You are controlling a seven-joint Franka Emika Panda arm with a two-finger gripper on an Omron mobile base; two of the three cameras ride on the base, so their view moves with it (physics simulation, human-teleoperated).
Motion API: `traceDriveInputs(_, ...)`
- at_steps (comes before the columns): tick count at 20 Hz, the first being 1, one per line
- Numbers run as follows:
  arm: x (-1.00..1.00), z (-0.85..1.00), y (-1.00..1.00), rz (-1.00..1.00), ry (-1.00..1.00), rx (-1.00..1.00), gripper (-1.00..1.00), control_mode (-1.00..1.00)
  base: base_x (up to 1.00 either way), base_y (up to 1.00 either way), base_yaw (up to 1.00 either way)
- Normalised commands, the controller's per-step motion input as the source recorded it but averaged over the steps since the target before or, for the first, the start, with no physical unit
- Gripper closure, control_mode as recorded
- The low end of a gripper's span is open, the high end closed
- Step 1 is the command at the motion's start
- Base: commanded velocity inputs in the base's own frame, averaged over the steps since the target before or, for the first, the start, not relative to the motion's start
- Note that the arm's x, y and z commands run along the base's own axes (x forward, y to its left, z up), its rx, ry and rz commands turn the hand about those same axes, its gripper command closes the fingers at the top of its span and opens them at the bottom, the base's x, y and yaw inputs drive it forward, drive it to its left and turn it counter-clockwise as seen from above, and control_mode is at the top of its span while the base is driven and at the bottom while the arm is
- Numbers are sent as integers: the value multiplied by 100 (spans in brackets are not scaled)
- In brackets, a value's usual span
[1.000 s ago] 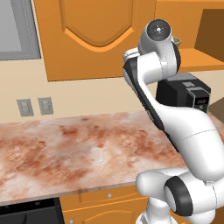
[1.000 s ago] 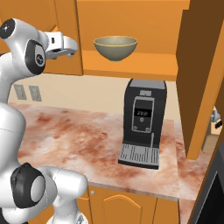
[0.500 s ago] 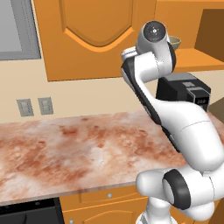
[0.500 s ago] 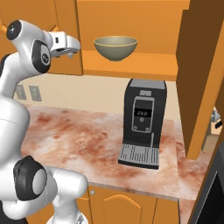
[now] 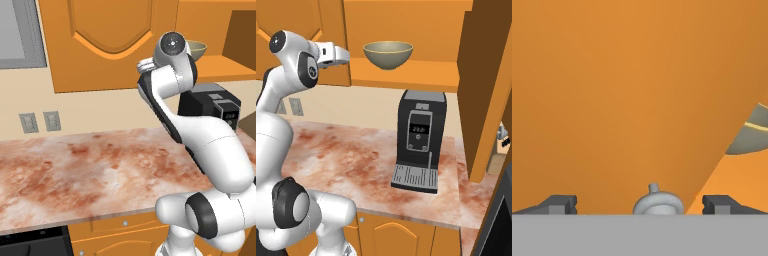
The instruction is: Move the bowls from the cabinet to the plates on the dining table.
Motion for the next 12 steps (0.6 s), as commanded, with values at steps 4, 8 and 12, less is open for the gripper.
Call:
traceDriveInputs(4,26,-1,0,0,-2,6,-100,-100,0,0,0)
traceDriveInputs(8,32,0,0,0,-3,7,100,-100,0,0,0)
traceDriveInputs(12,35,0,0,0,-3,7,100,-100,0,0,0)
